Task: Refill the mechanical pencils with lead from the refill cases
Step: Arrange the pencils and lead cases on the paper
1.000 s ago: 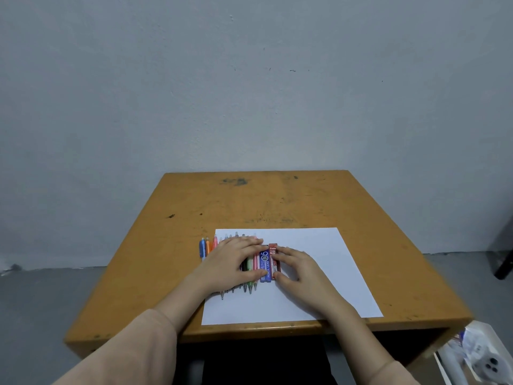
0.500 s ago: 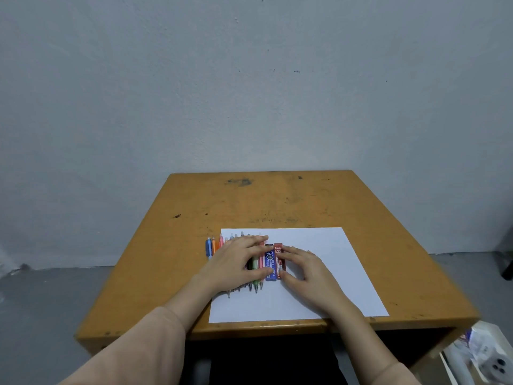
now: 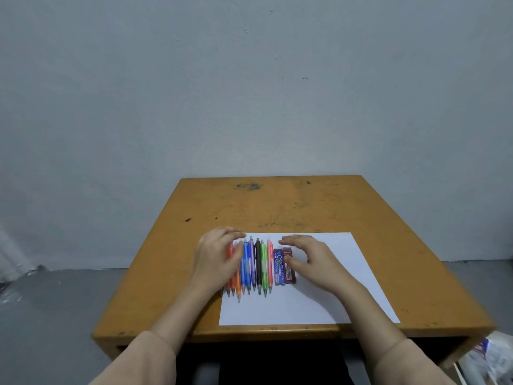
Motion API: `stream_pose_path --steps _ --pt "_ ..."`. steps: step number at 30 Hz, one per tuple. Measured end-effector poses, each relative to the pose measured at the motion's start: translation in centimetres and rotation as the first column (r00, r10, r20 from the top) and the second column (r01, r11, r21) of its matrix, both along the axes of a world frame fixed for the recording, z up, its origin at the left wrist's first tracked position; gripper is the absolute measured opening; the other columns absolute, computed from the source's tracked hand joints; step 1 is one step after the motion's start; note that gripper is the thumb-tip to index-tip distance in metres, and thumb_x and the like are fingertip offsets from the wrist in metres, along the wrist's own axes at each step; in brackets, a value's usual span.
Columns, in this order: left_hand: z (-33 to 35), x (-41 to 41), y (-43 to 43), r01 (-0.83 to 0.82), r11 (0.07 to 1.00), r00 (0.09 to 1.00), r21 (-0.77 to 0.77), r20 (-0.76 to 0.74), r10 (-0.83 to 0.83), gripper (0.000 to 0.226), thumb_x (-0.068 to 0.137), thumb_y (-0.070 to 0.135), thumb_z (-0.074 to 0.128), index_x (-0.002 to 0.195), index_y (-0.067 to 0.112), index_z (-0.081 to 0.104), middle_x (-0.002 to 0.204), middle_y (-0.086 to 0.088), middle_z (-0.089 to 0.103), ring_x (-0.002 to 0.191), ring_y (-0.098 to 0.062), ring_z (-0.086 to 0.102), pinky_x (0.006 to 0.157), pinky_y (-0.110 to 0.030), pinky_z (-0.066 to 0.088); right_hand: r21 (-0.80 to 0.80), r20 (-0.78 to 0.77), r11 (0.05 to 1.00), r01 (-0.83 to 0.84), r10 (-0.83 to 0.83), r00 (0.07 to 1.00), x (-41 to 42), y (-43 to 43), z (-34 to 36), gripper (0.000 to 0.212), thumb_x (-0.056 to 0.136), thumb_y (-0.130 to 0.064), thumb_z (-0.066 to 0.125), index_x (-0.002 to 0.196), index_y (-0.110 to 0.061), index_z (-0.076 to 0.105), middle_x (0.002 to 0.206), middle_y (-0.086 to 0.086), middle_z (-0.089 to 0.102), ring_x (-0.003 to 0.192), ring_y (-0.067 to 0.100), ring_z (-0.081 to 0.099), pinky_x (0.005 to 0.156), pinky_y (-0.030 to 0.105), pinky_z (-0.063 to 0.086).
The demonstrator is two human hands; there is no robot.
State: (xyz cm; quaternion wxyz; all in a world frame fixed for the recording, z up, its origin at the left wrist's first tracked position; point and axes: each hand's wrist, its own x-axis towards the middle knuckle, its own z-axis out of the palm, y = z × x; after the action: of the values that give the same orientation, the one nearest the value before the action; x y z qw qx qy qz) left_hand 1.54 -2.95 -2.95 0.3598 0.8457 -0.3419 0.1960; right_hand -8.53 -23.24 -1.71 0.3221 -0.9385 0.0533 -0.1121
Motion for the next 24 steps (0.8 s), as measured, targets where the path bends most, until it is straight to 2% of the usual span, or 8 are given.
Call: stream_pose_path --steps 3,7,10,13,18,21,24 --pt "-0.3 0.4 1.6 -0.180 0.983 0.975 0.040 -0.129 0.183 0.024 0.093 0.024 0.057 0.115 0.021 0.065 0.116 0.011 0.059 0.109 0.002 0.040 0.102 -0.034 0.035 0.014 -0.051 1.000 -0.004 0.004 0.999 1.2 -0.2 0.5 0.039 0.094 -0.026 0.056 0.132 -0.024 0.054 0.139 -0.006 0.050 0.128 0.009 0.041 0.096 0.025 0.040" --pt "-1.7 1.2 3.4 -0.302 0.943 0.913 0.140 -0.242 0.328 0.029 0.095 0.022 0.051 0.122 0.022 0.060 0.125 0.005 0.059 0.121 -0.011 0.047 0.105 -0.036 0.035 0.035 -0.094 0.999 -0.015 0.019 0.995 2.8 -0.3 0.5 0.038 0.093 -0.027 0.056 0.131 -0.022 0.055 0.139 -0.002 0.050 0.127 0.011 0.044 0.089 0.020 0.037" --pt "-2.7 1.8 3.9 -0.313 0.922 0.879 0.229 -0.298 0.372 0.037 0.095 0.027 0.050 0.131 0.022 0.054 0.134 0.004 0.054 0.128 -0.012 0.042 0.110 -0.037 0.031 0.043 -0.120 0.999 -0.016 0.021 0.993 3.9 -0.3 0.3 0.040 0.093 -0.030 0.056 0.132 -0.020 0.054 0.139 -0.001 0.051 0.127 0.012 0.044 0.094 0.023 0.037" --pt "-2.9 2.0 3.9 -0.288 0.906 0.879 0.311 -0.288 0.379 0.047 0.094 0.037 0.049 0.139 0.025 0.045 0.143 0.004 0.045 0.135 -0.014 0.033 0.113 -0.039 0.025 0.044 -0.146 0.999 -0.012 0.018 0.989 4.9 -0.4 0.1 0.041 0.093 -0.033 0.056 0.133 -0.021 0.053 0.140 -0.001 0.051 0.128 0.013 0.045 0.094 0.025 0.037" --pt "-2.8 1.7 3.8 -0.243 0.896 0.908 0.371 -0.238 0.344 0.045 0.094 0.048 0.044 0.137 0.037 0.046 0.146 0.005 0.039 0.137 -0.013 0.028 0.113 -0.040 0.021 0.042 -0.195 0.999 -0.024 0.032 0.980 6.1 -0.5 -0.6 0.050 0.092 -0.037 0.058 0.137 -0.019 0.049 0.145 0.000 0.044 0.131 0.016 0.042 0.098 0.028 0.037" --pt "-2.7 1.6 3.7 -0.243 0.894 0.909 0.377 -0.234 0.345 0.044 0.094 0.050 0.044 0.136 0.037 0.047 0.146 0.006 0.039 0.137 -0.012 0.027 0.113 -0.038 0.021 -0.017 -0.223 0.999 -0.051 0.046 0.974 6.4 -0.7 -0.9 0.055 0.090 -0.039 0.061 0.138 -0.014 0.048 0.147 0.000 0.040 0.131 0.016 0.040 0.102 0.032 0.040" --pt "-2.7 1.6 3.7 -0.244 0.892 0.908 0.380 -0.234 0.348 0.044 0.094 0.050 0.044 0.136 0.038 0.047 0.146 0.006 0.039 0.137 -0.012 0.027 0.112 -0.038 0.022 -0.018 -0.234 0.998 -0.068 0.062 0.970 6.5 -0.7 -0.9 0.054 0.090 -0.039 0.061 0.136 -0.013 0.051 0.148 -0.001 0.038 0.130 0.016 0.040 0.099 0.034 0.044"
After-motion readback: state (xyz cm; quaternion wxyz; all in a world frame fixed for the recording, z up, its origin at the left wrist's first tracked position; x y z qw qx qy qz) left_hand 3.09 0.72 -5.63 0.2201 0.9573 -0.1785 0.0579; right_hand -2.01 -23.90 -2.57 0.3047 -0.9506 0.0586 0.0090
